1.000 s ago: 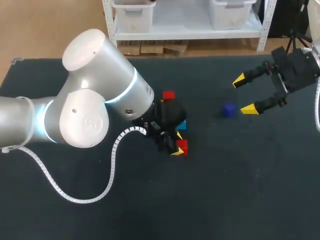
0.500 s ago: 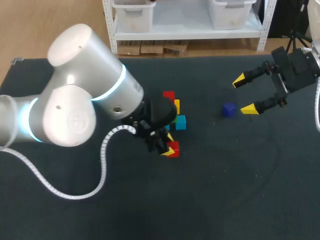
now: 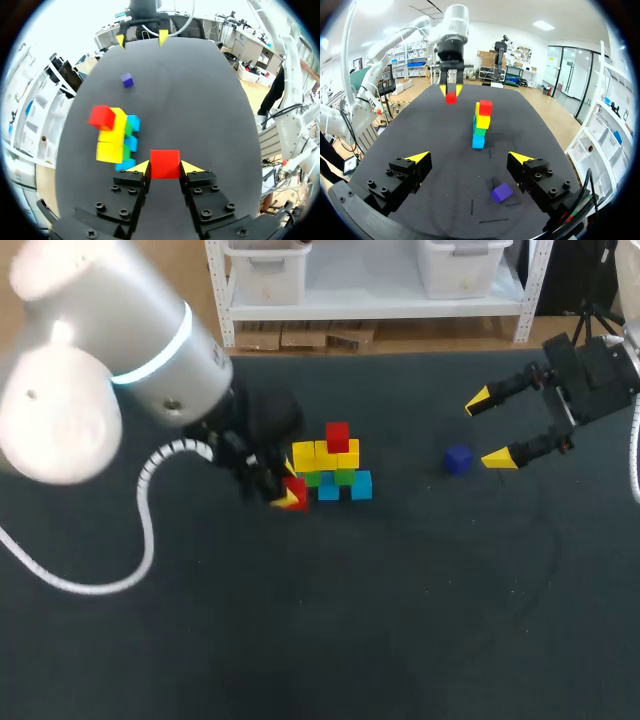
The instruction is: Place the blue cubes, place green cubes on the blue cubes, place the yellow cubes on the green cubes, then place the red cubes on the yellow cubes, and place purple cube on the red cubes.
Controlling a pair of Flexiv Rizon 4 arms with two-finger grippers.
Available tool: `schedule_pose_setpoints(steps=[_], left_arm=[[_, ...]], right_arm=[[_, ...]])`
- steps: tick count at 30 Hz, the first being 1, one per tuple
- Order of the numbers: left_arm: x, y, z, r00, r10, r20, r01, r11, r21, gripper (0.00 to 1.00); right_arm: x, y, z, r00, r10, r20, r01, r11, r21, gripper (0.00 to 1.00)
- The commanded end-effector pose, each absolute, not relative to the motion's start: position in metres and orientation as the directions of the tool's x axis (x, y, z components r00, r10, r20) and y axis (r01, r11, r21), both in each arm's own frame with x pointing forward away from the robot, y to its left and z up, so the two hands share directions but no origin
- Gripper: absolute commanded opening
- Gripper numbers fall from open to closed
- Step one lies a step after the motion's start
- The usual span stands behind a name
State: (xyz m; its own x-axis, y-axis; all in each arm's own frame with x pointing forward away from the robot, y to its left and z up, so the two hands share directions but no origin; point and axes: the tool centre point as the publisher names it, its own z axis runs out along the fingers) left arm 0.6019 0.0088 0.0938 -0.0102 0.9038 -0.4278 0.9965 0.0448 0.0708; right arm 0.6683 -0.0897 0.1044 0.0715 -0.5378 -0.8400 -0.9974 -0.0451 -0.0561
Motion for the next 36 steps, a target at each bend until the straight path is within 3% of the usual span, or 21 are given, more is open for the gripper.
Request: schedule_pose_setpoints(steps=[1, 36], left_arm=[[0.603, 0.017, 0.124, -0.002, 0.908, -0.419, 0.995, 0.042, 0.086, 0.0], [0.676, -0.006, 0.105, 0.04, 0.867, -0.498, 0.998, -0.015, 0.054, 0.0]], right_arm=[[0.669, -0.089, 0.104, 0.072, -0.537, -0.84, -0.997, -0.046, -0.056, 1.0], [0.669, -0.089, 0.104, 0.072, -0.537, -0.84, -0.997, -0.046, -0.056, 1.0]])
